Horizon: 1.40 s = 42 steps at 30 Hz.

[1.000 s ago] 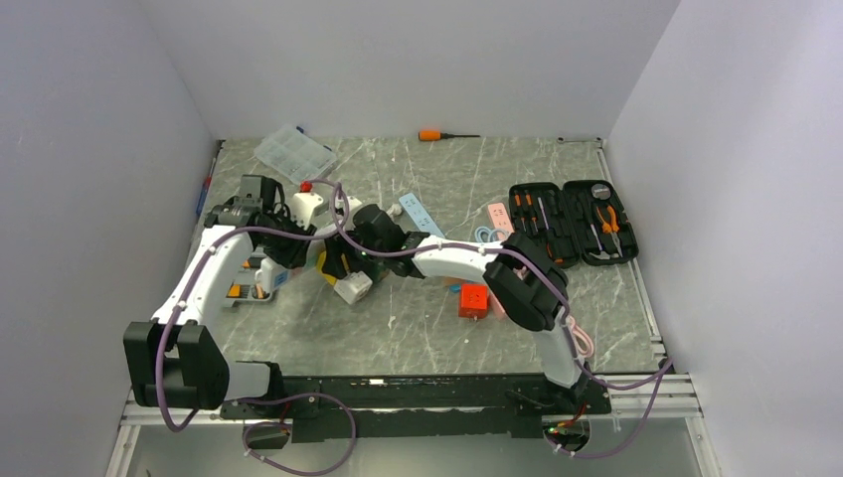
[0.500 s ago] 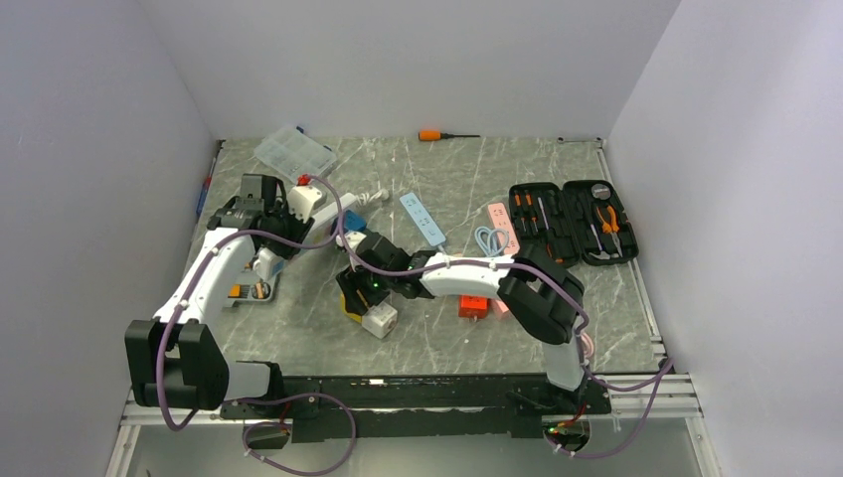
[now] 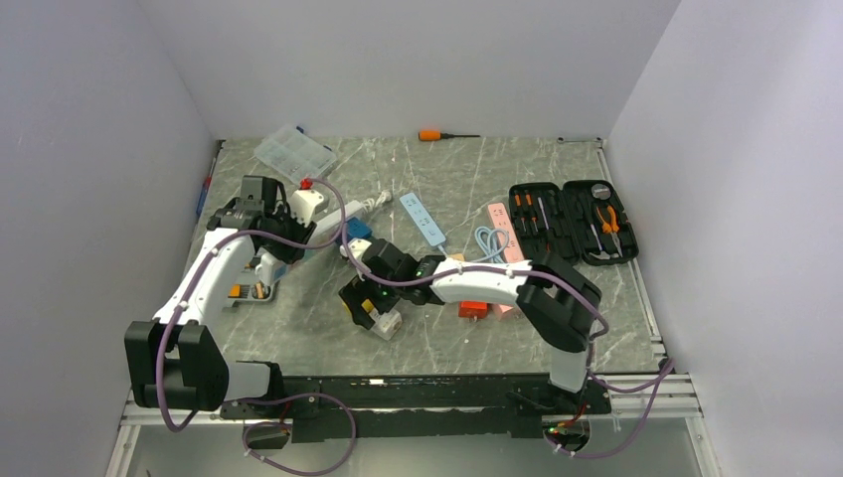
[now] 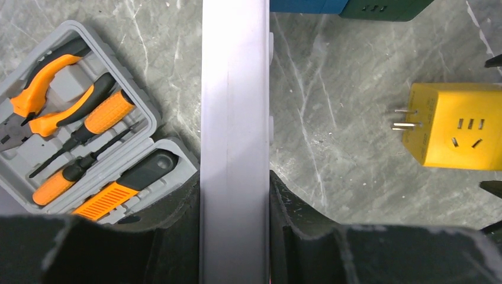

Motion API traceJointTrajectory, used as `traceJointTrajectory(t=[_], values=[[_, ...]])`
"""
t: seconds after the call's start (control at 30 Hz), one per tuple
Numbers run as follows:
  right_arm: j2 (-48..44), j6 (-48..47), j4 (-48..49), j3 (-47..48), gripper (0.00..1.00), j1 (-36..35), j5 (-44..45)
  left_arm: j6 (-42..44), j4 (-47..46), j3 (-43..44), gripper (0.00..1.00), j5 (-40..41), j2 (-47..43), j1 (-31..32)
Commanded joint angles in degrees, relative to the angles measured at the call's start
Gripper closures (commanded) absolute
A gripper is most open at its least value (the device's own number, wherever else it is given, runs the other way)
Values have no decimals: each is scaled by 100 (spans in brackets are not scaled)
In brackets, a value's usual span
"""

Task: Pull the plug off the socket
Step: Place the plug at the center of the board, then remove the plug from the socket.

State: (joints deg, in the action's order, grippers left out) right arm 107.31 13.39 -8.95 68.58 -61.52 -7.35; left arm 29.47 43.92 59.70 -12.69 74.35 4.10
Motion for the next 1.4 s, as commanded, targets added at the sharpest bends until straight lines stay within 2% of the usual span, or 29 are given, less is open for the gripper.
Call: traceJointTrajectory(t=[0.0,0.17,0.27,0.43,0.6,0.77,1.13,1.37], values=[[-715,-436,-116,-17,0,-80,-68,227,25,171,100,-515,-313,53],[-1567,-355,-62,-641,0,16,246,250,268,358,100,-822,-339,-73],[-1981,-176,98,-978,0,257,126,223,258,389,100,-819,-375,-107],[-2264,-154,122,-1305,0,624,-178,175,253,402,100,-756,-383,-124],[-2466,65,624,-1551,0,1231,-554,145,258,369,100,-886,-463,-135],[-1668,-26,723,-627,0,1531,-524,52,291,378,100,-1051,-524,-137],[382,-254,389,1668,0,1801,-1324,-275,-160,-81,100,-952,-920,-55],[918,-293,385,2153,0,1790,-1685,-359,-290,-141,100,-858,-944,29]])
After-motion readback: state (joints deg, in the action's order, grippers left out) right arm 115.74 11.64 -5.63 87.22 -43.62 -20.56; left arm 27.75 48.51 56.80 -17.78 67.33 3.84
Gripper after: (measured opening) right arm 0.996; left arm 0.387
